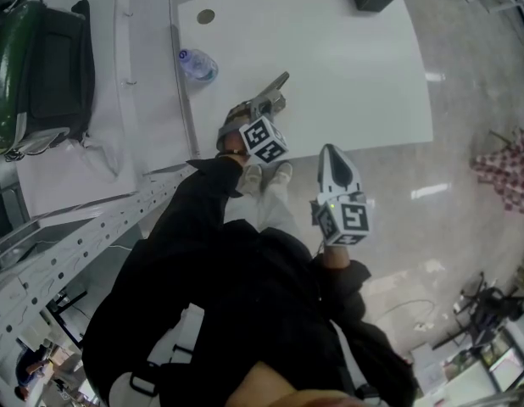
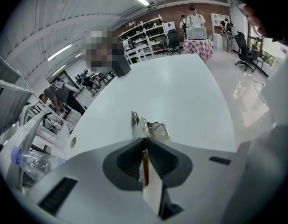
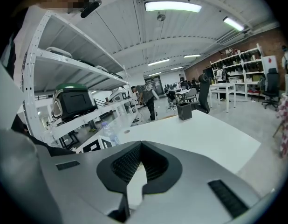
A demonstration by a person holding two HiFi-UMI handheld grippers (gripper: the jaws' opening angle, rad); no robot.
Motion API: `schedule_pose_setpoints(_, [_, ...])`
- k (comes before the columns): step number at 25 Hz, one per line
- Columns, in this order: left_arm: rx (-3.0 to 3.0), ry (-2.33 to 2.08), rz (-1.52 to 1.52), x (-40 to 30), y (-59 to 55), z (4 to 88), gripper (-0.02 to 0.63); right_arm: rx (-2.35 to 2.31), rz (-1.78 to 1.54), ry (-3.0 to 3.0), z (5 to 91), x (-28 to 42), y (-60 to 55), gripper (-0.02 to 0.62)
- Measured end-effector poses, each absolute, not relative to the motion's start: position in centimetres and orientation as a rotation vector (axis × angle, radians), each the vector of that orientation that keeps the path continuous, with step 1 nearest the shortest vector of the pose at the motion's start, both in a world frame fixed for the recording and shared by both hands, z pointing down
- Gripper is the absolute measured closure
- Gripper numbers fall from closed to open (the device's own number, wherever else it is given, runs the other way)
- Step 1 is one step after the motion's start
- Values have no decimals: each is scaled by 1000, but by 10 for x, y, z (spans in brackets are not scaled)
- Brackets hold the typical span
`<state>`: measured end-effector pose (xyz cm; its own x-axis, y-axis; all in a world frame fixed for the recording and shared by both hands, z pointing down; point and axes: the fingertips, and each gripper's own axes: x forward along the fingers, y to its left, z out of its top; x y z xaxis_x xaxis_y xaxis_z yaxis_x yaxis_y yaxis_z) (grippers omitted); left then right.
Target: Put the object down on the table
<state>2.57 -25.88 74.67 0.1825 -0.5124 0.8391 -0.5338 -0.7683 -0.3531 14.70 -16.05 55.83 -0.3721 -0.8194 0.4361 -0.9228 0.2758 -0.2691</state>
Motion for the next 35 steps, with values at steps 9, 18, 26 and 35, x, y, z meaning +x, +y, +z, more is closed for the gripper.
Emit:
schedule_pose_setpoints(9, [2395,-1035,1697,31,-254,751,553,1634,695,-2327,558,153,-157,603])
schedule_pose_setpoints(18, [2383,-997,1691,32,-247,752,512,1627,691,-2330,555,153,-153,603])
schedule_pose_setpoints(26, [2407,-1023,1662,32,-249,732,509,1647,666,-2345,548,150,-152,603])
schedule_pose_setpoints(35, [2421,-1088,1628,28,-254,708,509,1656,613,-2367,529,146,-150,603])
